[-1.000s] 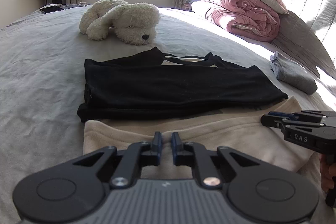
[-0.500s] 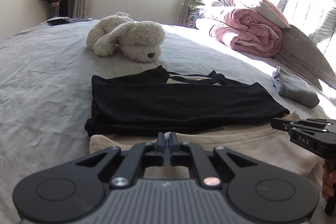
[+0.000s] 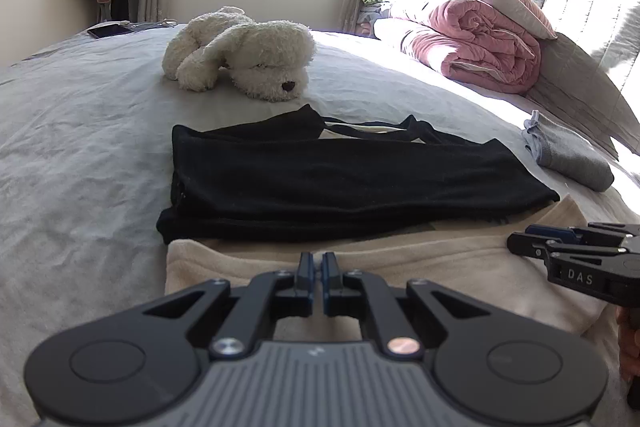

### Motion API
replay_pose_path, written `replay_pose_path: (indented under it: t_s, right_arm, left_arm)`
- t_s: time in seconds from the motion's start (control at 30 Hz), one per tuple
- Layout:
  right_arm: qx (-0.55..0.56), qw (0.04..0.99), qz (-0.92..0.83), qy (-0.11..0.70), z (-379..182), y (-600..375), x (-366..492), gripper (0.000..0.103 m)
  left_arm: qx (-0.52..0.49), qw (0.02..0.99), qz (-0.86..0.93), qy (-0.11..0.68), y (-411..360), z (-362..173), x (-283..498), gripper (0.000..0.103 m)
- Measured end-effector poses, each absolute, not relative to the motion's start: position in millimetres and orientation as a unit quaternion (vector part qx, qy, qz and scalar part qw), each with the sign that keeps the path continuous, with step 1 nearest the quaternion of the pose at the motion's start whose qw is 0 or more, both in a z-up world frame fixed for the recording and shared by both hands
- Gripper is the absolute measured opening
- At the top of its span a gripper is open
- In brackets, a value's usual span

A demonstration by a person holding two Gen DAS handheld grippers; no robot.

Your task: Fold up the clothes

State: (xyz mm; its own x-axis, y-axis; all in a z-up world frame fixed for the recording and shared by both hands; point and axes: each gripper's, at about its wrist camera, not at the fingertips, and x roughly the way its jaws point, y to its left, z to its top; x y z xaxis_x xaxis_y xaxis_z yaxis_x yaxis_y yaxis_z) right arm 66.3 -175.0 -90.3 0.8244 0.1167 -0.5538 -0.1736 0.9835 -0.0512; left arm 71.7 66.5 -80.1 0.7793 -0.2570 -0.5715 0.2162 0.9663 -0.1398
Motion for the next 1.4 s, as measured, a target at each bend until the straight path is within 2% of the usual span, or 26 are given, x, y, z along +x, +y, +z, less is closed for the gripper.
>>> replay_pose_path:
  t_s: [0.07,0.27,0.4,0.43,0.5,0.57,0.67,0.73,0.77,0.93,1.1,1.17,1.4]
  right_arm:
    - [-0.064,0.956,0.071,0.279,-90,-171,64,0.006]
    - [-0.099,0.971,0.039,0.216,-83,-164,52,0.004]
    - [-0.109,0.967,0.037,0.228,-90,-164,60,0.005]
    - [-0.108,0.965,0.039,0.237,-92,-165,63,0.006]
    - [-0.105,0.961,0.043,0.253,-96,-166,68,0.009]
    - [-0.104,0.962,0.041,0.250,-95,-168,66,0.020]
    - [-0.102,0.963,0.039,0.245,-91,-169,63,0.028]
    - [-0.104,0.964,0.044,0.241,-86,-167,59,0.032]
    - [-0.105,0.964,0.049,0.239,-83,-165,57,0.034]
    - [-0.087,0.963,0.097,0.238,-77,-151,47,0.036]
    - [-0.089,0.955,0.133,0.252,-84,-142,40,0.037]
    - [-0.090,0.951,0.147,0.257,-86,-138,37,0.040]
    - [-0.086,0.951,0.157,0.254,-82,-142,23,0.043]
  left_arm:
    - [-0.031,0.944,-0.122,0.304,66,-80,71,0.004]
    - [-0.031,0.955,-0.108,0.276,66,-75,65,0.004]
    - [-0.031,0.950,-0.108,0.290,66,-81,70,0.006]
    - [-0.030,0.947,-0.111,0.300,66,-84,73,0.009]
    - [-0.026,0.947,-0.113,0.301,66,-86,72,0.010]
    - [-0.026,0.948,-0.111,0.298,67,-84,71,0.012]
    - [-0.019,0.953,-0.102,0.285,67,-79,65,0.016]
    - [-0.019,0.956,-0.106,0.274,67,-76,60,0.032]
    - [-0.019,0.957,-0.107,0.269,67,-74,57,0.035]
    - [-0.020,0.952,-0.153,0.264,57,-72,52,0.037]
    - [0.027,0.941,-0.192,0.277,43,-82,44,0.040]
    - [0.046,0.936,-0.207,0.282,37,-86,41,0.041]
    - [0.048,0.939,-0.199,0.277,52,-82,30,0.041]
